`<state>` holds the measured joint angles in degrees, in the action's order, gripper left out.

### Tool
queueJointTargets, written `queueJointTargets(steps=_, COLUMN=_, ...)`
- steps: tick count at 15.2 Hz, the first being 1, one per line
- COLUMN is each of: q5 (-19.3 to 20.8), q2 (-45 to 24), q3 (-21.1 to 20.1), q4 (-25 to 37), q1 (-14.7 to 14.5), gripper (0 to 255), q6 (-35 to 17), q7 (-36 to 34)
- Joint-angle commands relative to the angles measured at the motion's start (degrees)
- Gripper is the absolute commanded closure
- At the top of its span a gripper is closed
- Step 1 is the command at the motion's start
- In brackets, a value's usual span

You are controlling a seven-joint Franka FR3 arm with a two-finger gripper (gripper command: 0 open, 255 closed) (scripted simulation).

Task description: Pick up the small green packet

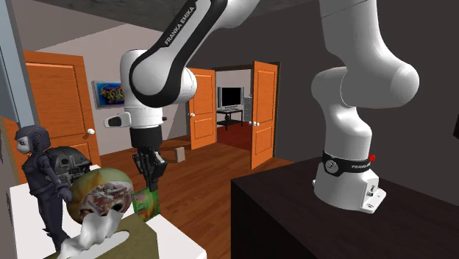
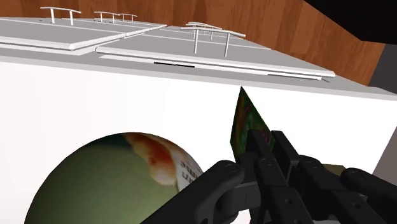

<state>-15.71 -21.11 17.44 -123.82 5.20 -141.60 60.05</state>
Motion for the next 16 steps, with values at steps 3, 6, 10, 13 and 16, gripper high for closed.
queueJointTargets(steps=3, q5=1.36, q2=2.22, q3=0.72, q4=0.04, q1=-0.53, gripper=255, q6=2.12, q7=-1.04)
queueJointTargets(steps=6, q5=2.48, q2=4.03, q3=1.25, q4=0.21, q1=-0.90, gripper=255, q6=3.97, q7=-1.89)
queueJointTargets(steps=10, q5=3.92, q2=6.34, q3=1.85, q4=0.63, q1=-1.31, gripper=255, q6=6.50, q7=-2.98)
queueJointTargets(steps=13, q5=4.93, q2=7.98, q3=2.21, q4=1.08, q1=-1.56, gripper=255, q6=8.44, q7=-3.76)
queueJointTargets(steps=16, q5=5.31, q2=8.59, q3=2.33, q4=1.28, q1=-1.64, gripper=255, q6=9.20, q7=-4.05)
